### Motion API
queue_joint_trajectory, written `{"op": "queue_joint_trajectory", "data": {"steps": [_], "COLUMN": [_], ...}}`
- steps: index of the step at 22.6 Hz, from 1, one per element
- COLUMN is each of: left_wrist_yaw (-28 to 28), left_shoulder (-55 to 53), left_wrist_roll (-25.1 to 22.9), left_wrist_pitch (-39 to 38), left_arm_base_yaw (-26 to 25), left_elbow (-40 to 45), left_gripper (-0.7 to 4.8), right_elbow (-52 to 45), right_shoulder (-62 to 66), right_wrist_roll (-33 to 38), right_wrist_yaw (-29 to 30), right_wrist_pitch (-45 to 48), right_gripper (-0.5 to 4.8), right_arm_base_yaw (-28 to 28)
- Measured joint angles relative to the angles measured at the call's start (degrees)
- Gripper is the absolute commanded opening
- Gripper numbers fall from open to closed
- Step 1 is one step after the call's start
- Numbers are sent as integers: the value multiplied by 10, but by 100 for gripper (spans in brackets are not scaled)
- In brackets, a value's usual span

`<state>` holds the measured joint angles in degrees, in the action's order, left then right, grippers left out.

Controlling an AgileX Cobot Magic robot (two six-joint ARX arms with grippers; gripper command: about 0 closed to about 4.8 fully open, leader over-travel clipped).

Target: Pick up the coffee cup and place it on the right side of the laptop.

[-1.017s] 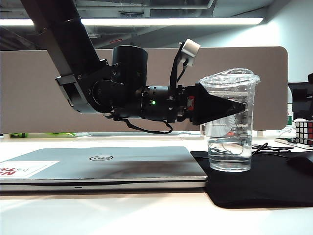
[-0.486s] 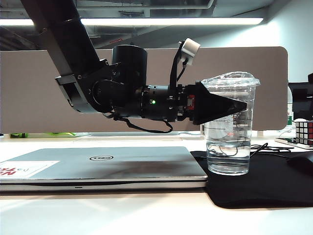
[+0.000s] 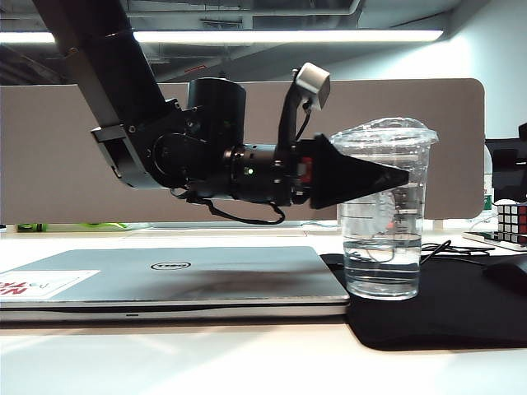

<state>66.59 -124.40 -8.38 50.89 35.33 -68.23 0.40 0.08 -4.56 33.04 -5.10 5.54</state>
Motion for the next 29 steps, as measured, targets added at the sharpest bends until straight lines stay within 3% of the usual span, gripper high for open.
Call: {"op": "queue_joint_trajectory", "data": {"steps": [4, 9, 29], "left_wrist_yaw": [70, 78, -13], "left_shoulder": [0, -1, -8], "left_wrist_roll": [0, 0, -47], "left_wrist_pitch": [3, 16, -19], "left_arm_base_yaw": [-21, -28, 0], "left_elbow": [0, 0, -10], "left_gripper": [479, 479, 479], "right_elbow": [0, 0, 0], "right_shoulder": [0, 0, 0], "right_wrist_roll": [-2, -2, -11], "right_wrist_yaw": [0, 0, 0], "right_wrist_pitch": [0, 0, 0], "right_gripper": [-1, -1, -1], "right_arm_base_yaw": [0, 0, 0]}}
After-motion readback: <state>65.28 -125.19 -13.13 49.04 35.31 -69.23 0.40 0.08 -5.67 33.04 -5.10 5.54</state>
